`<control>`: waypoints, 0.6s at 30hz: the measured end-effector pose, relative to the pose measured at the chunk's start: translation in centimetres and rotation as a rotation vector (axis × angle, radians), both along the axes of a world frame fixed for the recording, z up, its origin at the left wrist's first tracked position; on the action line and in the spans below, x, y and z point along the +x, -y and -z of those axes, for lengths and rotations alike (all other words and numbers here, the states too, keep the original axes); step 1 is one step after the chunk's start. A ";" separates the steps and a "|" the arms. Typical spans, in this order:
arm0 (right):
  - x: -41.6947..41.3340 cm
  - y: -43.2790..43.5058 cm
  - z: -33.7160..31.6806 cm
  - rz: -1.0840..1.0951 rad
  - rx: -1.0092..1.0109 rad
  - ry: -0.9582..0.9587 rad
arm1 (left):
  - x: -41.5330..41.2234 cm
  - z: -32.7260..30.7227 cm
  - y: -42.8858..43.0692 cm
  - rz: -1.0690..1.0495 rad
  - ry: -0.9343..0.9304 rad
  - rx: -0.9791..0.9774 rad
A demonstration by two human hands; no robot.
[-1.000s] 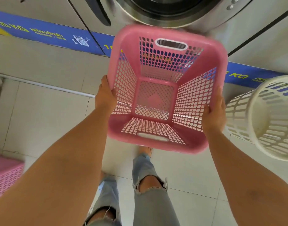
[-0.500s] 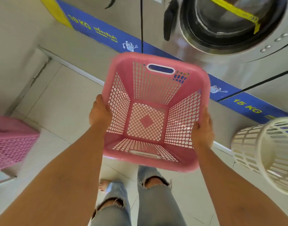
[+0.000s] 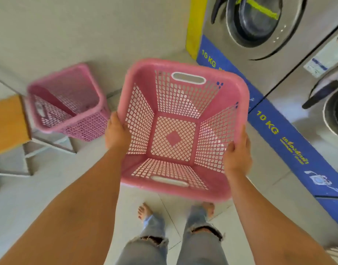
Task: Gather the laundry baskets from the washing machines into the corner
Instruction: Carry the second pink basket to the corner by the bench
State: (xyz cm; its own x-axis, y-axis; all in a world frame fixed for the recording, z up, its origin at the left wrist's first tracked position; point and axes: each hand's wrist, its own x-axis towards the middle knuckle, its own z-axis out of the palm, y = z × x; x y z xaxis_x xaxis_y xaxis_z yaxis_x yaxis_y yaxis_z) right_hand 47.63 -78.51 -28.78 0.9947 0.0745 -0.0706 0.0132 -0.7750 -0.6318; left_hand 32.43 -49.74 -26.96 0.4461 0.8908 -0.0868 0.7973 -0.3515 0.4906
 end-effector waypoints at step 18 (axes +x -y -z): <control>-9.3 -32.0 -10.3 -0.415 0.252 0.356 | -20.9 -8.0 -21.1 -0.528 0.297 0.272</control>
State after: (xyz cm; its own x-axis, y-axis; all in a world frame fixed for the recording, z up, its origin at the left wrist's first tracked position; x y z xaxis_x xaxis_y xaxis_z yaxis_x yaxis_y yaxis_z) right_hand 38.31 -46.54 -18.52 0.8381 0.4332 0.3315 0.5271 -0.4866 -0.6967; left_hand 11.56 -28.67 -18.92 -0.0862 0.9691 0.2310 0.7411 -0.0926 0.6649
